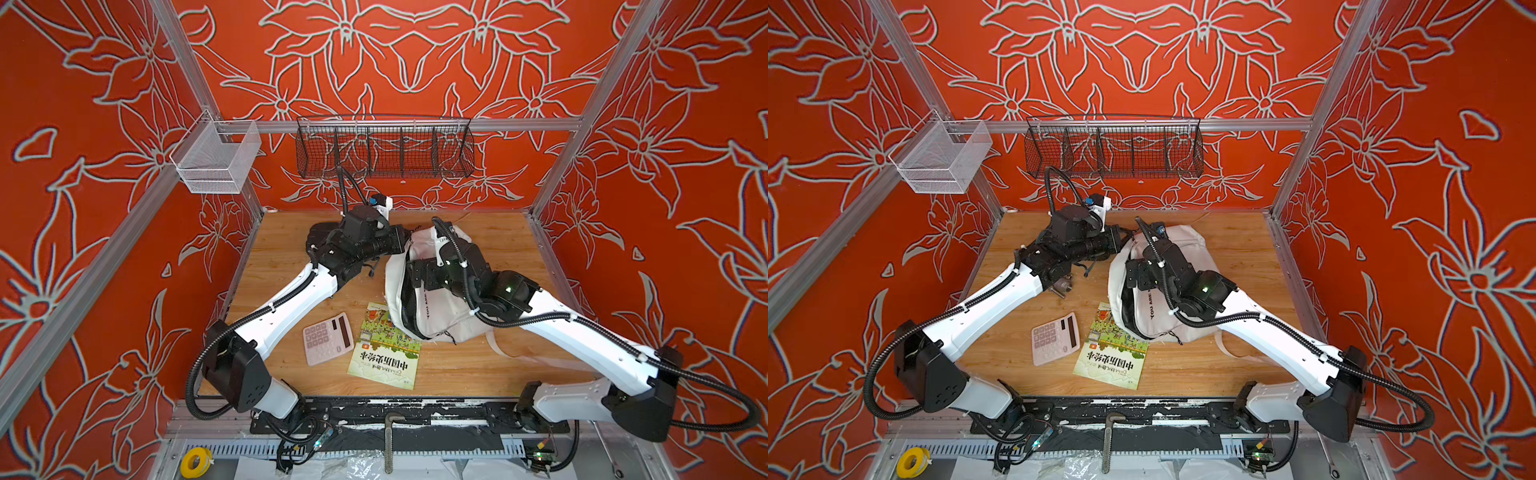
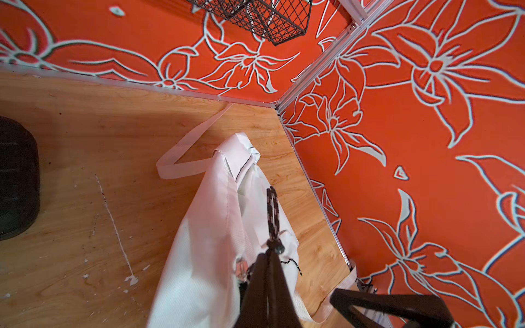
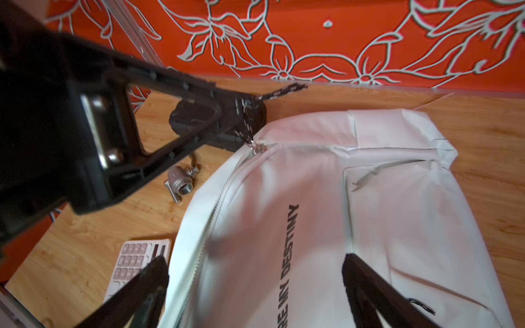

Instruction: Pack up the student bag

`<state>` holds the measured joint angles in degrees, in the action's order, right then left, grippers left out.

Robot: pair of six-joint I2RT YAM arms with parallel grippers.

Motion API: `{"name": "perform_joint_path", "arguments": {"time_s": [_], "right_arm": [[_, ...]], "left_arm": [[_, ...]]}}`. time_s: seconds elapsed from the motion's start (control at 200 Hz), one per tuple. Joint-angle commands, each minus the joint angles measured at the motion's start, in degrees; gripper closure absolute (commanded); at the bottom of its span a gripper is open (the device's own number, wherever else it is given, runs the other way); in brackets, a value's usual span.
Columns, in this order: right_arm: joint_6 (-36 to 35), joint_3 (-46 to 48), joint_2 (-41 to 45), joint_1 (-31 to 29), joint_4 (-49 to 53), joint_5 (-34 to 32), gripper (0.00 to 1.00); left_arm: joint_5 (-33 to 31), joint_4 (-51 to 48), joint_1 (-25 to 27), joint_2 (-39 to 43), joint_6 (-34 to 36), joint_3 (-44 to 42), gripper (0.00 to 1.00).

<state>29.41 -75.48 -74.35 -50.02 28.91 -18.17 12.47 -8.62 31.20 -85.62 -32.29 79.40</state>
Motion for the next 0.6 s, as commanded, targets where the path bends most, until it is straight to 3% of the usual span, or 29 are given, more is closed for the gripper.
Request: {"name": "perform_joint_path", "arguments": {"time_s": [0.0, 0.19, 0.51, 0.595], "right_arm": [[6.53, -3.05, -2.91, -1.7, 5.91, -4.86, 0.03], [10.26, -3.95, -4.93, -5.55, 5.89, -13.0, 0.03], [12.55, -3.66, -10.11, -7.02, 7.33, -18.51, 0.03], [13.31, -0.63, -9.41, -7.08, 5.41, -19.4, 0.1]], "left_arm": [[-2.48, 1.66, 0.61, 2.35, -1.21, 0.84, 1.0], [-4.15, 0.78, 1.73, 2.29, -1.32, 1.8, 1.0], [-6.64, 0.13, 3.12, 2.43, -1.88, 2.6, 1.0], [-7.09, 0.1, 3.08, 2.7, -1.91, 2.86, 1.0]]}}
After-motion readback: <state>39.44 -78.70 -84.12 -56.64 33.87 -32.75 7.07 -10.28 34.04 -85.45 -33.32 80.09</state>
